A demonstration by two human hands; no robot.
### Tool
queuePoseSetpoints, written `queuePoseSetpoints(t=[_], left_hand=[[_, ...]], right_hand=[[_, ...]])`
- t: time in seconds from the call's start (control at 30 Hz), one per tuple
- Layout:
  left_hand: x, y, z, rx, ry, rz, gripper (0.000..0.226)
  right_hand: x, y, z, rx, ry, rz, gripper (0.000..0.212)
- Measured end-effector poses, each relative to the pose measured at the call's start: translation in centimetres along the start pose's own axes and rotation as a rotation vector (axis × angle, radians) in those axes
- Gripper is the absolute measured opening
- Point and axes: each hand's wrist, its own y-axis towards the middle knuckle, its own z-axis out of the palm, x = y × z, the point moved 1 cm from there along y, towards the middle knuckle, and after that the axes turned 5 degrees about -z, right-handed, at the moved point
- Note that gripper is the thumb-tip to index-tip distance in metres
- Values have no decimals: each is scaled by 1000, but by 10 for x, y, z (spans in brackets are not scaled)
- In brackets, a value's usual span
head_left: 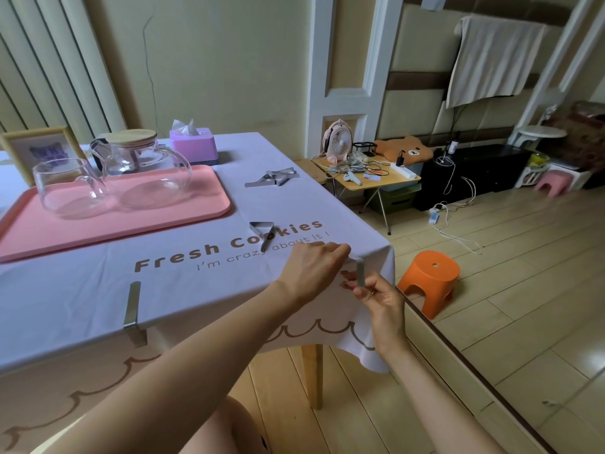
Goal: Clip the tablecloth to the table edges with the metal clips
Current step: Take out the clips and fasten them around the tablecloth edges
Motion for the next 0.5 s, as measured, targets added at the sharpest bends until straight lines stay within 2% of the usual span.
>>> queuePoseSetpoints(t=[0.17,0.3,0.5], left_hand=[[6,-6,2,17,-98,47,15],[9,-9,5,38,-149,14,9],[8,-15,6,53,-139,20,27]], right_hand=[[-13,-1,6,19,-35,13,22],[-16,6,9,31,-43,33,25],[-12,15,5,-53,-62,77,26]])
